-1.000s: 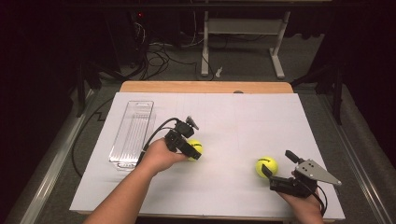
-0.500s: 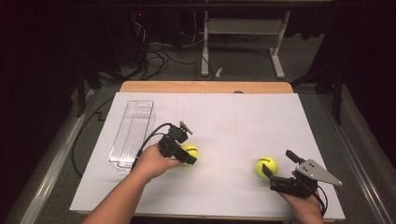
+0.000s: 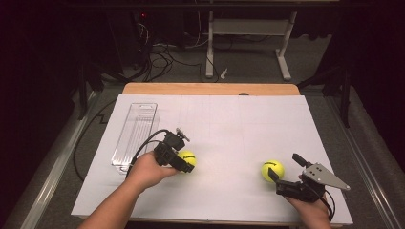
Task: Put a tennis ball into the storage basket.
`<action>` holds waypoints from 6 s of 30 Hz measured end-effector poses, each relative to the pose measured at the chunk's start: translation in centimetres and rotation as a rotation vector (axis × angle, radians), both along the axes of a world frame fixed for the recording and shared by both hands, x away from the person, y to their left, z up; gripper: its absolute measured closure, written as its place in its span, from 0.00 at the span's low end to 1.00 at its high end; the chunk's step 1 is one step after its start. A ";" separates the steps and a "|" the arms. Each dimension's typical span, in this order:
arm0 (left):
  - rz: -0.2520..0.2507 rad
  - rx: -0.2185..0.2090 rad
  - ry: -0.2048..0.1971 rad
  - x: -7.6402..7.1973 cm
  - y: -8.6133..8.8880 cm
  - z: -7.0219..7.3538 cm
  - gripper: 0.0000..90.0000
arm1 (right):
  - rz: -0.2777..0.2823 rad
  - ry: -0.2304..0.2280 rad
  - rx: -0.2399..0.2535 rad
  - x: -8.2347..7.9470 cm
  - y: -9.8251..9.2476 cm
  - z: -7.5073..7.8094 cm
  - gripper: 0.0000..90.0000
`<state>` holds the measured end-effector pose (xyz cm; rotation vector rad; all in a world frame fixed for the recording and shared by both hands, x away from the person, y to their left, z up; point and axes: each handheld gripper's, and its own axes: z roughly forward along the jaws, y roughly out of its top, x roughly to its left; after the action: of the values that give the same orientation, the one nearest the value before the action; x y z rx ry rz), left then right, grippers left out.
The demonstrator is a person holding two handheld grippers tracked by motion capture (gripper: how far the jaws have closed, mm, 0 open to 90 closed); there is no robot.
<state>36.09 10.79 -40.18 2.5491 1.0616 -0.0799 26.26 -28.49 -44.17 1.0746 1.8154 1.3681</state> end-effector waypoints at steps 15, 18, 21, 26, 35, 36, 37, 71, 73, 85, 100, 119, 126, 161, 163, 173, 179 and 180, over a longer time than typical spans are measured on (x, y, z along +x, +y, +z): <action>-0.024 -0.010 0.026 -1.4 1.3 -0.2 0.30 | 0.001 -0.002 0.002 -0.1 0.0 0.0 0.03; -0.021 -0.014 0.047 -1.6 1.9 -0.2 0.30 | 0.000 0.000 0.003 -0.1 0.0 0.0 0.03; -0.015 -0.021 0.051 -1.9 2.5 -0.1 0.30 | 0.000 -0.001 0.003 -0.1 0.1 0.0 0.03; -0.001 -0.029 0.052 -2.2 3.6 0.2 0.30 | 0.000 0.001 0.001 -0.1 0.1 0.0 0.03; 0.017 -0.040 0.065 -2.2 5.1 1.0 0.30 | 0.002 0.002 0.000 -0.1 0.2 0.0 0.03; 0.015 -0.038 0.067 -2.2 5.2 1.1 0.30 | 0.002 0.002 0.000 0.0 0.2 0.0 0.03; 0.015 -0.036 0.072 -2.1 5.3 1.2 0.30 | 0.002 0.003 -0.001 0.0 0.2 0.0 0.03; 0.069 -0.031 0.049 -0.4 7.2 6.5 0.30 | 0.007 -0.002 0.001 -0.1 0.2 -0.1 0.03; 0.081 -0.036 0.050 -0.3 7.5 6.7 0.30 | 0.006 0.000 0.002 -0.1 0.2 -0.1 0.03; 0.133 -0.023 0.039 0.4 9.4 7.2 0.30 | 0.009 0.000 -0.003 -0.1 0.3 -0.1 0.03; 0.215 -0.005 0.036 1.2 12.2 7.3 0.30 | 0.009 0.001 -0.005 -0.1 0.3 -0.1 0.03; 0.294 0.034 0.048 2.1 14.8 6.6 0.30 | 0.010 -0.004 -0.009 -0.1 0.3 0.0 0.03; 0.300 0.038 0.054 2.5 14.8 7.0 0.30 | 0.008 0.000 -0.008 -0.1 0.3 0.0 0.03; 0.387 0.119 0.095 7.2 13.7 4.6 0.30 | 0.008 0.001 0.000 -0.2 0.1 -0.1 0.03; 0.391 0.128 0.098 7.4 13.7 4.4 0.30 | 0.009 0.000 0.000 -0.2 0.1 -0.1 0.03; 0.406 0.156 0.115 8.4 13.1 3.0 0.30 | 0.011 0.000 0.002 -0.1 0.2 -0.1 0.03; 0.407 0.188 0.122 8.7 13.0 2.5 0.30 | 0.013 -0.001 0.001 -0.2 0.2 -0.1 0.03; 0.407 0.188 0.122 8.7 13.0 2.5 0.30 | 0.012 -0.001 0.001 -0.2 0.2 -0.1 0.03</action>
<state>44.81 23.81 -37.67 2.4547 1.6850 -0.0285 26.10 -28.29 -44.23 1.0647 1.8233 1.3769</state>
